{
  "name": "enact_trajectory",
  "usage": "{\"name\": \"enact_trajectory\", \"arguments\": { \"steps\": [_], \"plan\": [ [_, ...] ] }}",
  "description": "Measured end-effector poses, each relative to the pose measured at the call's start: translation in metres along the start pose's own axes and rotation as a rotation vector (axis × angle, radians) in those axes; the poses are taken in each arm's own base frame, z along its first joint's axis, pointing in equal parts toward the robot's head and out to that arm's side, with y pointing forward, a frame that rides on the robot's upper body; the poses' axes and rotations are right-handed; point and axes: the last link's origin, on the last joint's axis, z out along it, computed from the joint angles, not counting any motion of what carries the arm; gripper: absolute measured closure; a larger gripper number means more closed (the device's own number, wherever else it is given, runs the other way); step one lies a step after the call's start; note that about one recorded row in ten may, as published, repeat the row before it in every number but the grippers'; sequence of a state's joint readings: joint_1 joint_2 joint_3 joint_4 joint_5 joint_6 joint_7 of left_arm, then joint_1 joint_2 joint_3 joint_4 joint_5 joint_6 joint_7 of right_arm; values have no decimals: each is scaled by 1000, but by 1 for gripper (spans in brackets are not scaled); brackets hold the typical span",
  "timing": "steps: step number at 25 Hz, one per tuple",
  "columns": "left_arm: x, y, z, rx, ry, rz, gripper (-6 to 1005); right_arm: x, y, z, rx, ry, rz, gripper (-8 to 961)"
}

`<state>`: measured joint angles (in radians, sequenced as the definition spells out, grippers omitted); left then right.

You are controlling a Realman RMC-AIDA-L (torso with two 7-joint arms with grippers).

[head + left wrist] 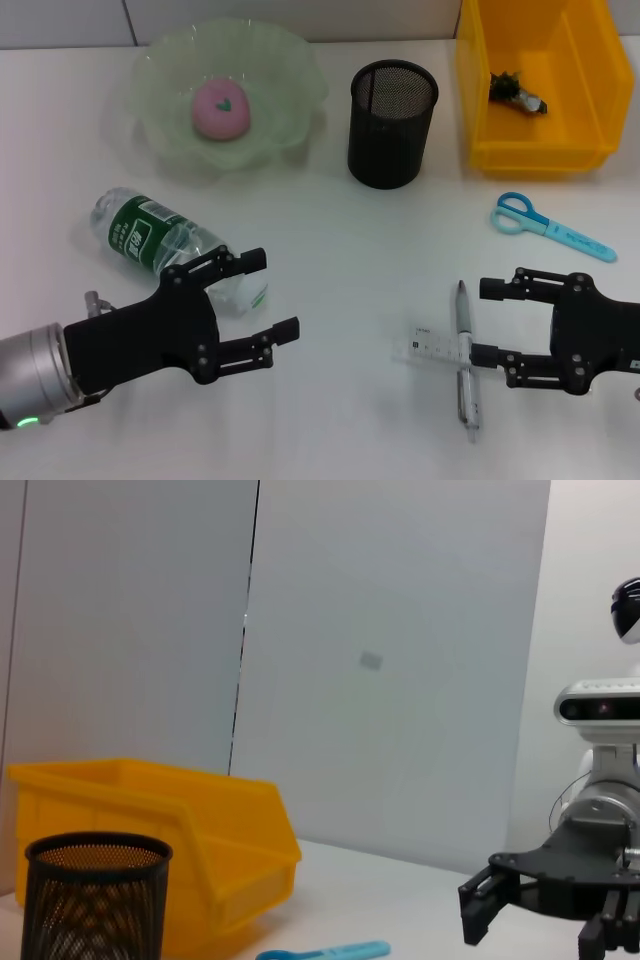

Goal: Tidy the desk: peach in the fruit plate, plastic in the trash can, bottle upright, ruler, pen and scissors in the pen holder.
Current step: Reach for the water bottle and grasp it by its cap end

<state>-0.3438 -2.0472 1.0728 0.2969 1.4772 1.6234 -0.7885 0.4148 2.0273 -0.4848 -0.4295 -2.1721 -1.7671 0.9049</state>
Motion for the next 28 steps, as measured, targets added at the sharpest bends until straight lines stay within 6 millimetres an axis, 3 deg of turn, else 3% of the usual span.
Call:
{"name": "enact_trajectory", "arguments": {
  "steps": [5,13,22,28],
  "plan": [
    [13,-9,4,-7,20,16,157,2,-1,1,6,10,2,208],
    [65,-43,27,-142,-52,62,157,3,-1,0,9,13,9,208],
    [122,-70,61,-267,-386,195,157,4,-4,1,29,22,32,208],
    [137,-72,80,-297,-583,306,157,5,-8,1,50,38,45,208]
  ]
}}
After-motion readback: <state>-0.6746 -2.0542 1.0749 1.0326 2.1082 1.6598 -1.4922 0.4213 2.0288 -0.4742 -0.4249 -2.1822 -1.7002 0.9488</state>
